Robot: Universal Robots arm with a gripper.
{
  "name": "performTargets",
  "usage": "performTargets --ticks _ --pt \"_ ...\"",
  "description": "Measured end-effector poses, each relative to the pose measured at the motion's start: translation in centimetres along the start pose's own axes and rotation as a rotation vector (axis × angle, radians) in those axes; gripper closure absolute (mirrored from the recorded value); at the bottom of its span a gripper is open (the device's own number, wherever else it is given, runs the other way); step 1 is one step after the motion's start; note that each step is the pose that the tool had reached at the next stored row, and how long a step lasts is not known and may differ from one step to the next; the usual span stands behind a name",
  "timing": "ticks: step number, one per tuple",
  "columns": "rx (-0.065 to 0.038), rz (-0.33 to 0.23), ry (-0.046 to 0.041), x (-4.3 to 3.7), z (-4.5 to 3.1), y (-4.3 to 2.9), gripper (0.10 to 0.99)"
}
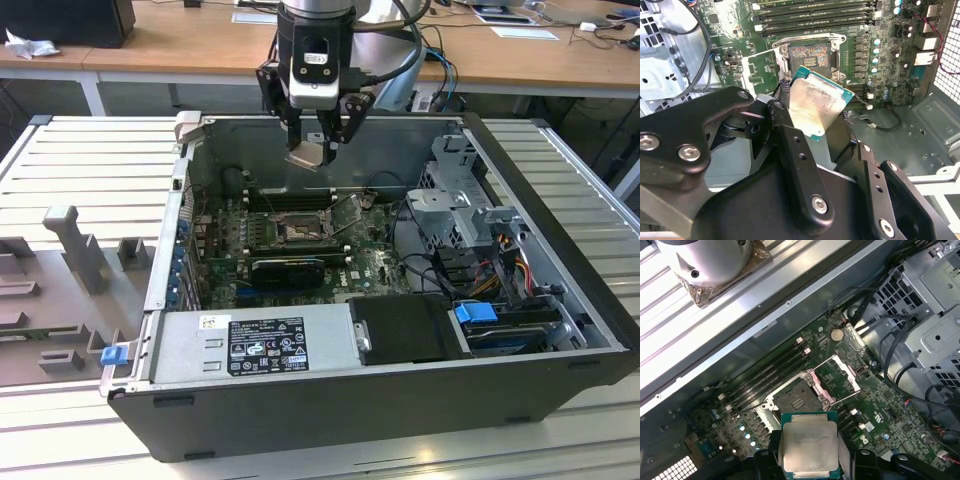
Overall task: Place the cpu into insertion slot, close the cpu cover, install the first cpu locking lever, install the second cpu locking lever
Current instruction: 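Place the cpu into insertion slot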
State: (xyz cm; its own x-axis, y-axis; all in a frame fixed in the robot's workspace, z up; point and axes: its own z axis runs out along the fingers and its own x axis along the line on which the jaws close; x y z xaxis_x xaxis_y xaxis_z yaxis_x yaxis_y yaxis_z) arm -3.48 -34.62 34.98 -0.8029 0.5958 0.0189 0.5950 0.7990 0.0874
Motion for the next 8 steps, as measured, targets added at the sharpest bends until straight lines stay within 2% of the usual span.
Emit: performTargets --ticks 8 --pt "-0.001 0.028 -0.0025 0.00 0.19 -0.01 0.557"
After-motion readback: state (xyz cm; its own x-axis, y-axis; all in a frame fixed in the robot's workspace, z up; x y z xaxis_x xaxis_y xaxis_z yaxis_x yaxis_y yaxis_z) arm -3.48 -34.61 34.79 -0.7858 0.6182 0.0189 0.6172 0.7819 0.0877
